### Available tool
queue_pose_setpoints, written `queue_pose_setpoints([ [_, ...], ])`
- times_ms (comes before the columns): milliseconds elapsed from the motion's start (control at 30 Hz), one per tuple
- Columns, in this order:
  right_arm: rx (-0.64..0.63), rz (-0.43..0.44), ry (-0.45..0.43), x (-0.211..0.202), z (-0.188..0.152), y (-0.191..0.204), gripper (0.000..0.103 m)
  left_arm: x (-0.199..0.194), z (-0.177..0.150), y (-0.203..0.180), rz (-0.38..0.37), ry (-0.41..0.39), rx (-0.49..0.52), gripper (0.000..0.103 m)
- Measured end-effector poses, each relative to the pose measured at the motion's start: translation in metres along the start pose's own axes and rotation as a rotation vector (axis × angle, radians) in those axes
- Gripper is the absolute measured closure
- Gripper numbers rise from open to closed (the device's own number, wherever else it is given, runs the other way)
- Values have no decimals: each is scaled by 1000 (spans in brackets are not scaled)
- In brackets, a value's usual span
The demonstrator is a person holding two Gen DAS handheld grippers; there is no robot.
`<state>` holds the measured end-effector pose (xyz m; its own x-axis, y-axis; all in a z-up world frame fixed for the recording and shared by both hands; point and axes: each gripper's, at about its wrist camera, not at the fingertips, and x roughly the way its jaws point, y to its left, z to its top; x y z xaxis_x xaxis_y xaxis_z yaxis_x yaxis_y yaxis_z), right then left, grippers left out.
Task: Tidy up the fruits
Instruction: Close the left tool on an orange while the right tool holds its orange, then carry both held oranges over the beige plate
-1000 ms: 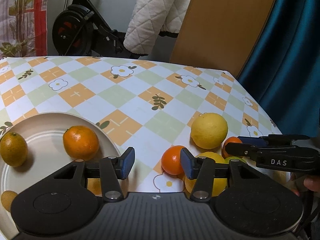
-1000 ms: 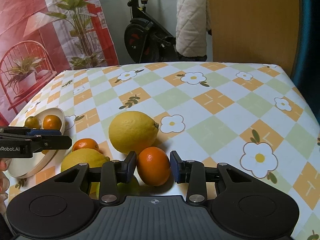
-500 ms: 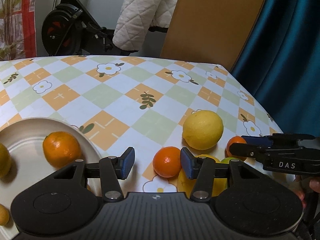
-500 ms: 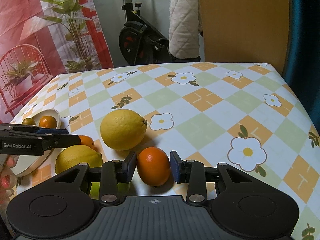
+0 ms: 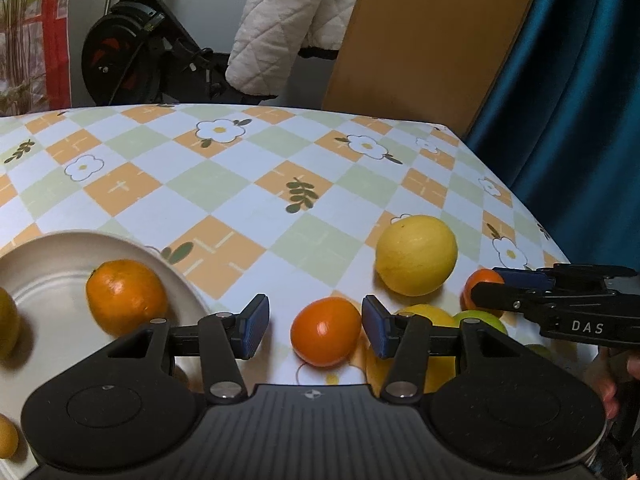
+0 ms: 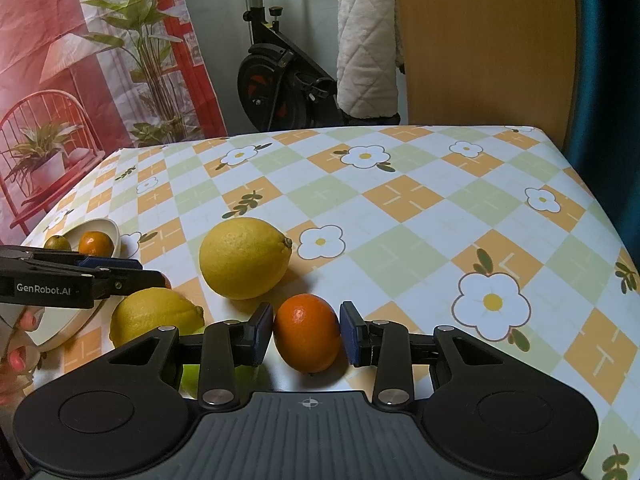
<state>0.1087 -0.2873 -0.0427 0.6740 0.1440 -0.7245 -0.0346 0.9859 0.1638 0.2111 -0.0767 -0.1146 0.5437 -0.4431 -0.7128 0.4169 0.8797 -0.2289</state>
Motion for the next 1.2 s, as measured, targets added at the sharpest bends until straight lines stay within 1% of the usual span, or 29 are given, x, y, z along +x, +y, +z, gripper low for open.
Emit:
queue_pose_setpoints([
  [167, 1, 1, -2, 0, 0, -1, 70, 1, -3, -3, 4, 8, 31, 50],
  [500, 5, 0, -9, -2, -1, -2, 70, 6, -3, -2, 13, 0, 23, 52],
  [533, 5, -1, -10, -2, -2, -2, 70, 6, -4, -2, 12, 2, 24, 54],
  [567, 5, -1, -11, -2, -2, -2, 70, 7, -4, -3, 6, 5, 29, 61],
  [600, 5, -2, -12, -2, -2, -2, 70, 7, -5, -4, 3, 7, 38, 62],
  [700, 6, -2, -14, -2, -2, -2, 70, 5, -7, -6, 16, -1, 57, 62],
  [833, 6, -5, -17, -2, -2, -2, 69, 4, -9, -4, 15, -7, 45, 62],
  [1200, 8, -10, -18, 0, -3, -2, 69, -11, -5, -9, 24, -57, 45, 62],
])
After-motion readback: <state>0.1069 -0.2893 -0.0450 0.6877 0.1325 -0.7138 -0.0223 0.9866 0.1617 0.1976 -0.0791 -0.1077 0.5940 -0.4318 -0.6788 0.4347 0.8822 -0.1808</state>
